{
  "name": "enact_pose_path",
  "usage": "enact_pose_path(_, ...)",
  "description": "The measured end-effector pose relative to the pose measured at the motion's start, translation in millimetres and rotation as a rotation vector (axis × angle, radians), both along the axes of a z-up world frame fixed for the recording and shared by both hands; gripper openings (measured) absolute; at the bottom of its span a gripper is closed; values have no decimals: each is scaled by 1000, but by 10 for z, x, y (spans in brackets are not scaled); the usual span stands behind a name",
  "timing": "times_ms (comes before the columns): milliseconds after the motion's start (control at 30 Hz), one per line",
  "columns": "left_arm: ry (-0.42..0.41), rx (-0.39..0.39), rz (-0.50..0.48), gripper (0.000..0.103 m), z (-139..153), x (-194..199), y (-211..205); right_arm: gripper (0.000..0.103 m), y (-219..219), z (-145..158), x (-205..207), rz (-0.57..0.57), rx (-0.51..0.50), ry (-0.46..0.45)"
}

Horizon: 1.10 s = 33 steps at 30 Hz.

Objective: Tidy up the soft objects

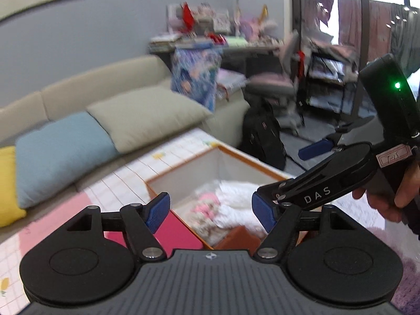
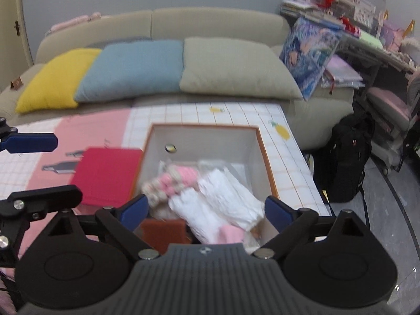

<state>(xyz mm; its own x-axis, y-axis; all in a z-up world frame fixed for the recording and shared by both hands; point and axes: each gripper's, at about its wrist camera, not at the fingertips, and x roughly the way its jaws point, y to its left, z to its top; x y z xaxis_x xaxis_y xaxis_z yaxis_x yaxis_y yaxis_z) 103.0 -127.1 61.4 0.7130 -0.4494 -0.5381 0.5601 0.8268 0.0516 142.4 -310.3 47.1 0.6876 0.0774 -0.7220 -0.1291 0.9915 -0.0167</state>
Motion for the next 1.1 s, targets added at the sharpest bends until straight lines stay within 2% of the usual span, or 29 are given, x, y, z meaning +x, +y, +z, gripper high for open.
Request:
enact_pose_path(200,-105,-42,90,84,155,-338,197,99,219,270,-327,-3,26,-99)
enact_pose_path(333,-105,-33,164,84,195,-512,280,100,350,352,-573,-17,77,-114)
enact_pose_path(433,-75,-48,239,86,229,-613,395,100,450,355,-786,-38,82,-121)
enact_pose_path(567,-35,-124,420,92,226,-724,604,100,596,298,-1027,-46,62,-139)
enact_pose_path(733,-7,-105,539,92,78,-774,733,100,768,219,-1228,-93,25,-185)
enact_pose_path(967,198,-84,579,92,-267,-688,762,100,893,2,-1278,-76,-7,-113)
enact_pose_path(1100,236,-40,576,92,-334,-651,746,100,877,-89,-1220,-103,-13,-58)
